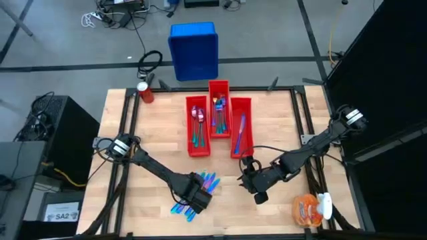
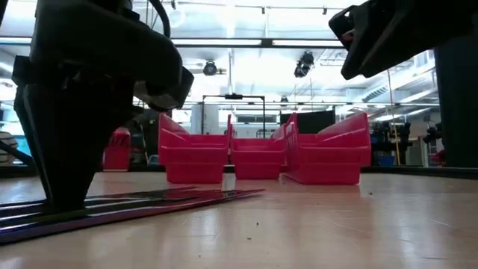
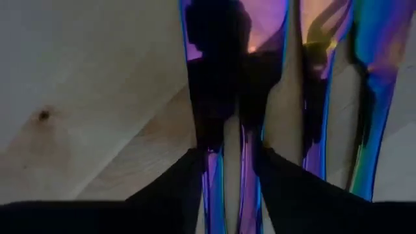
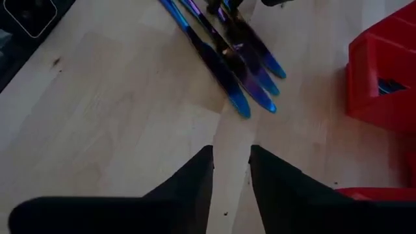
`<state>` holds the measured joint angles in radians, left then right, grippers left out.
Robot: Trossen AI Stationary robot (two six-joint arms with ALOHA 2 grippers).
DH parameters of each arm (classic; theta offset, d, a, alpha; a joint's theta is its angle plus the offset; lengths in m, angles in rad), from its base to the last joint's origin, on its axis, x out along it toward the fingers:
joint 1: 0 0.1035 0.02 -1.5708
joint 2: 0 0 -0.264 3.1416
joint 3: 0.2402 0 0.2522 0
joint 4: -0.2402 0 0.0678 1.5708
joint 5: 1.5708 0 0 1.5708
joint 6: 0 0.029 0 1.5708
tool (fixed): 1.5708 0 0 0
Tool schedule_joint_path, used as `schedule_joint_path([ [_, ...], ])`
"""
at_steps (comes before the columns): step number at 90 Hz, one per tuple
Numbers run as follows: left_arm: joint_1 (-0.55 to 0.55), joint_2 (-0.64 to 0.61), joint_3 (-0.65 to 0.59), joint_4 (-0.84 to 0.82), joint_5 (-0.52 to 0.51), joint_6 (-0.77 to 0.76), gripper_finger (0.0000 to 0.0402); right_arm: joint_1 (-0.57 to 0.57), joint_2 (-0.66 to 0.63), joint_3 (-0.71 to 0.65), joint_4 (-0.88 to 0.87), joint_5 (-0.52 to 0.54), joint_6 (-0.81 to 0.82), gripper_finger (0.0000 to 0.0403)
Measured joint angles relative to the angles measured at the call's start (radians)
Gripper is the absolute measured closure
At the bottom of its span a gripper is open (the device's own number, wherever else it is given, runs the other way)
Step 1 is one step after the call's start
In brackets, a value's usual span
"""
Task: Sort silverware
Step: Put the iridescent knife into the right orange bin
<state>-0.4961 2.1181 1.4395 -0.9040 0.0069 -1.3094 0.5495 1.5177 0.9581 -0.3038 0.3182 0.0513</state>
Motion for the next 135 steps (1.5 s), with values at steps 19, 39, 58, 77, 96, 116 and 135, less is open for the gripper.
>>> schedule_joint_path([
  [19, 0.0, 0.0, 0.0, -0.001, -0.013, 0.0, 0.0303, 0.0, 0.0, 0.0, 0.001, 0.0, -0.001, 0.0323],
  [39, 0.001, 0.0, 0.0, -0.003, -0.041, 0.005, 0.0301, 0.0, 0.0, 0.0, 0.002, 0.0, -0.001, 0.0324],
  [58, 0.005, 0.0, 0.008, -0.025, -0.04, 0.003, 0.0215, 0.0, 0.0, 0.0, 0.002, 0.0, -0.002, 0.032],
  [77, 0.006, 0.0, 0.01, -0.03, -0.044, 0.02, 0.0203, 0.0, 0.0, 0.0, 0.003, 0.0, -0.002, 0.0326],
  [96, 0.018, -0.001, -0.004, 0.014, -0.011, 0.021, 0.0309, 0.0, 0.0, 0.0, 0.003, 0.0, -0.002, 0.0327],
  [116, 0.024, -0.004, 0.009, -0.009, 0.011, 0.041, 0.031, 0.0, 0.0, 0.0, 0.003, 0.0, -0.002, 0.0325],
  [135, 0.023, -0.036, 0.072, -0.089, -0.087, 0.046, 0.0371, 0.0, 0.0, 0.0, 0.0, 0.0, -0.002, 0.0326],
])
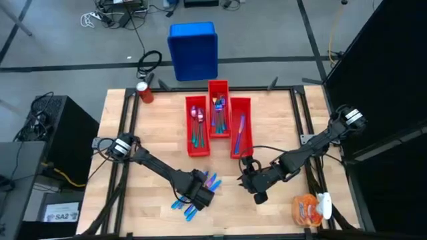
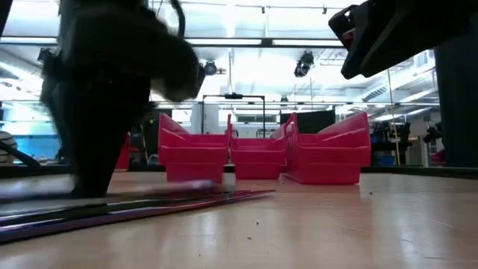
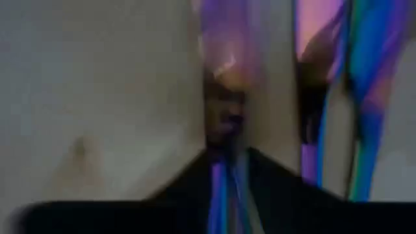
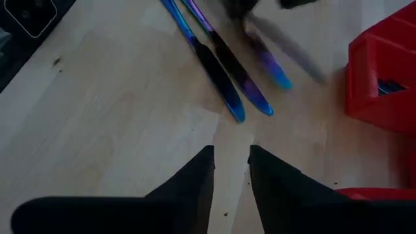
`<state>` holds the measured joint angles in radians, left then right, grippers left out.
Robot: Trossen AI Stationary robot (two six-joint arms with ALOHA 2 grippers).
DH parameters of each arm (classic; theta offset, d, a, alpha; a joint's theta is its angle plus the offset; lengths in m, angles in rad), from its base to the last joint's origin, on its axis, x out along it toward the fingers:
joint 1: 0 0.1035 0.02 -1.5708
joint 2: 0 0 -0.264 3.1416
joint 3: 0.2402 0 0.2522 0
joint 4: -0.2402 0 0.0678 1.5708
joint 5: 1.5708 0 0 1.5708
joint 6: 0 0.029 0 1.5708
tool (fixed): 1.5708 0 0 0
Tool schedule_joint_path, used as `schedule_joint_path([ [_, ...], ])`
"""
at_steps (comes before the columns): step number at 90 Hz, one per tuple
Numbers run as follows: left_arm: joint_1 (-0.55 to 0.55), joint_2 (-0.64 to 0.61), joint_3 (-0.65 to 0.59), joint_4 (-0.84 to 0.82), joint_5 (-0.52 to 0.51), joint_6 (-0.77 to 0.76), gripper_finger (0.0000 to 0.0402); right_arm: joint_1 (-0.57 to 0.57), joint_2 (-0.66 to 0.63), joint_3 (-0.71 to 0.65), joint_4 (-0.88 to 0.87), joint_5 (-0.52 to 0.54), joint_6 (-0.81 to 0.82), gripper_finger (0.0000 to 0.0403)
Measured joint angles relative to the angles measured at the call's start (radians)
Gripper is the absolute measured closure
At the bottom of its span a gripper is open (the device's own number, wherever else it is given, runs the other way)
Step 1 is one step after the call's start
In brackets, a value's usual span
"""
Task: Sort silverware
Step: Put the iridescent knife into the right orange bin
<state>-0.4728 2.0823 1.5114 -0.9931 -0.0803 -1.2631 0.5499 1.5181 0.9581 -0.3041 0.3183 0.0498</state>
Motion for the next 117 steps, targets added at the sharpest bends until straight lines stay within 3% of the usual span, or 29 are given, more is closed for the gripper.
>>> schedule_joint_path([
  [9, -0.001, -0.006, 0.02, -0.013, -0.026, 0.001, 0.04, 0.0, 0.0, 0.0, -0.001, 0.0, 0.0, 0.0329],
  [48, -0.034, -0.036, 0.064, -0.067, -0.027, -0.002, 0.0401, 0.012, -0.021, -0.001, -0.03, -0.005, -0.001, 0.0327],
  [58, -0.06, -0.084, 0.108, -0.071, -0.109, -0.008, 0.0401, 0.048, -0.075, 0.0, -0.046, -0.005, 0.001, 0.0333],
  [69, -0.103, -0.159, 0.136, -0.041, -0.281, 0.0, 0.0401, 0.117, -0.15, 0.001, -0.055, 0.012, 0.017, 0.0335],
  [78, -0.132, -0.217, 0.134, 0.047, -0.42, 0.041, 0.0401, 0.195, -0.2, 0.001, -0.054, 0.068, 0.033, 0.0335],
  [90, -0.115, -0.241, 0.108, 0.234, -0.491, 0.209, 0.0401, 0.308, -0.243, 0.001, -0.051, 0.192, 0.034, 0.0336],
  [106, 0.019, -0.24, 0.065, 0.55, -0.403, 0.497, 0.0401, 0.416, -0.266, 0.001, -0.045, 0.335, 0.035, 0.0336],
  [117, 0.144, -0.24, -0.006, 0.849, -0.272, 0.661, 0.0401, 0.454, -0.266, 0.001, -0.039, 0.373, 0.035, 0.0337],
])
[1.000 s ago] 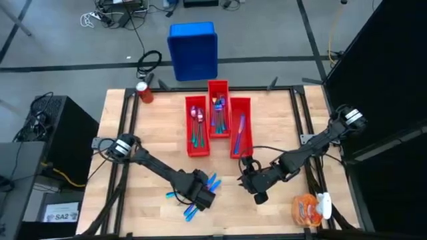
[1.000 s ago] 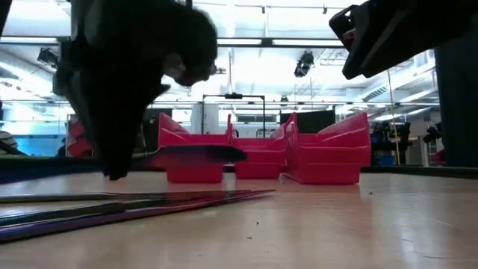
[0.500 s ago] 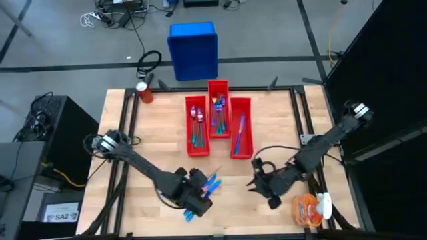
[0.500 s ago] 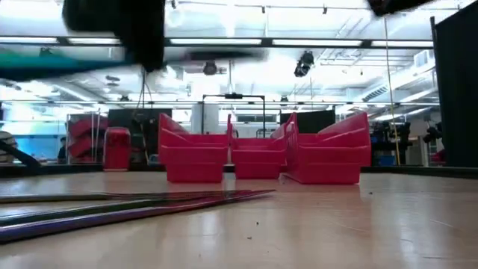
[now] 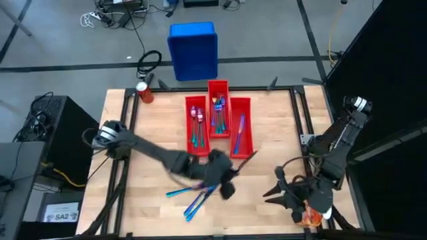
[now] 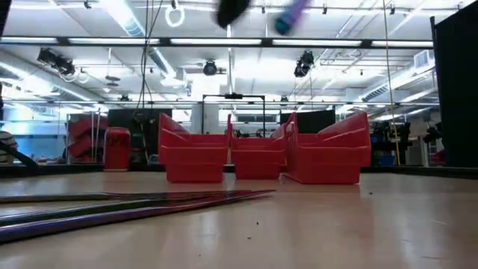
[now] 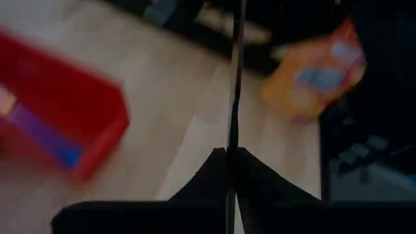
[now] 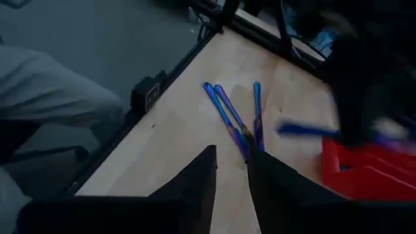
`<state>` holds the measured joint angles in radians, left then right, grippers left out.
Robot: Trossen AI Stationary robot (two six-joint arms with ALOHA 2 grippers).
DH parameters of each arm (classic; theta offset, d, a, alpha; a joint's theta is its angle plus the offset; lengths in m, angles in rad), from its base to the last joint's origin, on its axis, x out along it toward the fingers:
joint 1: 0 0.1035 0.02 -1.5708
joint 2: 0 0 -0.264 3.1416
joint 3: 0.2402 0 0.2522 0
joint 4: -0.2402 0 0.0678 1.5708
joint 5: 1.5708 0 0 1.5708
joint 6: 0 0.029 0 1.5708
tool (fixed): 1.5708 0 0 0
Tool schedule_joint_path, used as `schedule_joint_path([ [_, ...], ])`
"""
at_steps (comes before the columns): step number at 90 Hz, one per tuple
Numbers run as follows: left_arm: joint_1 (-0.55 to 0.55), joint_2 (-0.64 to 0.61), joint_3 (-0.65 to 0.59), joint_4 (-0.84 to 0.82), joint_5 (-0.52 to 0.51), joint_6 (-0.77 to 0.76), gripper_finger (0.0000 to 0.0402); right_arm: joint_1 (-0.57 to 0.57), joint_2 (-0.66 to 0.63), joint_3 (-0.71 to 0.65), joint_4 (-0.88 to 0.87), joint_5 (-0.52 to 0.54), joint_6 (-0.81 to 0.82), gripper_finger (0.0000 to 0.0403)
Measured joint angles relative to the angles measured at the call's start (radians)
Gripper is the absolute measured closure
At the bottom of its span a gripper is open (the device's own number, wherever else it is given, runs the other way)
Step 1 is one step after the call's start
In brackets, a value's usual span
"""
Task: Sort silverware
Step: Put the iridescent knife into the right orange bin
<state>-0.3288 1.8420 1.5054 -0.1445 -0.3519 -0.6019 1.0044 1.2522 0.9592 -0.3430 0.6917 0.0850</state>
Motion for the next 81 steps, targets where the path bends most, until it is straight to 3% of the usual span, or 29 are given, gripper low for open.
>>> schedule_joint_path([
  [12, 0.137, -0.001, -0.124, 0.307, 0.166, -0.01, 0.0401, 0.024, 0.0, 0.0, -0.003, 0.004, 0.032, 0.0339],
  [31, 0.312, 0.003, -0.276, 0.515, 0.2, -0.264, 0.0401, 0.043, 0.0, 0.0, -0.007, 0.003, 0.064, 0.0339],
  [40, 0.364, -0.002, -0.279, 0.523, 0.209, -0.344, 0.0396, 0.042, 0.001, 0.0, -0.007, 0.006, 0.068, 0.0339],
  [81, 0.41, 0.0, -0.263, 0.405, 0.312, -0.349, 0.0363, 0.042, 0.001, 0.0, -0.012, 0.007, 0.08, 0.034],
])
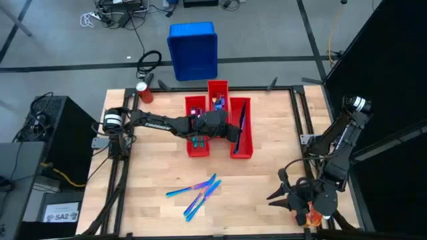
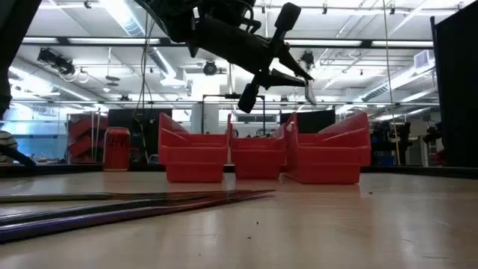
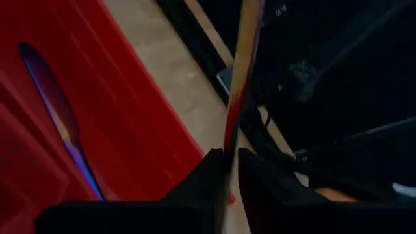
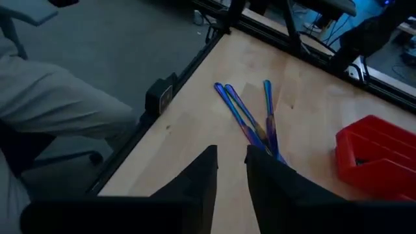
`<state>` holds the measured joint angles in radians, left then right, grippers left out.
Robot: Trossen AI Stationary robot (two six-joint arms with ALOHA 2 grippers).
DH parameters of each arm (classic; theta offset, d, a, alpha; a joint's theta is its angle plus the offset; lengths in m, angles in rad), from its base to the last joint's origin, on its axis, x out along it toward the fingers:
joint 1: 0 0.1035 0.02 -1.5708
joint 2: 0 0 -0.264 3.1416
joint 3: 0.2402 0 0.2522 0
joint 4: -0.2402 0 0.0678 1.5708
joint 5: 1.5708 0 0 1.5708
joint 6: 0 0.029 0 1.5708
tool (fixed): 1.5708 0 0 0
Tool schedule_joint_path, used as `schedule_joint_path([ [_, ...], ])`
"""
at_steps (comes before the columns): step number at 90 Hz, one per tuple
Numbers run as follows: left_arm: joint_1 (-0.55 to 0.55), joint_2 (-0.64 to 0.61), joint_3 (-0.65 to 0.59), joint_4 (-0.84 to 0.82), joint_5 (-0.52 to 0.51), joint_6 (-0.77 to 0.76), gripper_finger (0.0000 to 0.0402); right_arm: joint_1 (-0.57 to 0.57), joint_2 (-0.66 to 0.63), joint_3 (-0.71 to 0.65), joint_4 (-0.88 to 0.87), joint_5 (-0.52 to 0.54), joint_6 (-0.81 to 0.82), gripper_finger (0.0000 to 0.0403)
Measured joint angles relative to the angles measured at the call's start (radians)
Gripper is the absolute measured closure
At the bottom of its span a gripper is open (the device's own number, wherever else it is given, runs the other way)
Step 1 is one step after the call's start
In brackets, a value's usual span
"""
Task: Sort silverware
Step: Put the iridescent knife into the right orange bin
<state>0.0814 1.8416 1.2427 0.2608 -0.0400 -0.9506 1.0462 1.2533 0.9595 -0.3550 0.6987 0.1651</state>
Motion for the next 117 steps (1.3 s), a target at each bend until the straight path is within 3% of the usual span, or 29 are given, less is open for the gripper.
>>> schedule_joint_path([
  [24, 0.023, 0.0, 0.0, -0.01, 0.028, -0.001, 0.0292, -0.002, 0.0, 0.0, 0.0, 0.0, -0.009, 0.034],
  [38, 0.05, -0.01, -0.001, 0.043, 0.118, -0.005, 0.0265, -0.002, 0.0, 0.0, 0.0, 0.0, -0.009, 0.034],
  [76, -0.005, -0.172, 0.0, 0.014, 0.157, 0.128, 0.0265, -0.003, 0.0, 0.0, -0.009, 0.0, -0.008, 0.034],
  [101, -0.114, -0.214, 0.0, -0.077, 0.119, 0.209, 0.0266, -0.013, 0.0, 0.0, -0.009, -0.001, -0.008, 0.034],
  [117, -0.178, -0.208, 0.0, -0.223, 0.063, 0.214, 0.0266, -0.033, 0.003, 0.0, -0.01, 0.001, -0.007, 0.034],
])
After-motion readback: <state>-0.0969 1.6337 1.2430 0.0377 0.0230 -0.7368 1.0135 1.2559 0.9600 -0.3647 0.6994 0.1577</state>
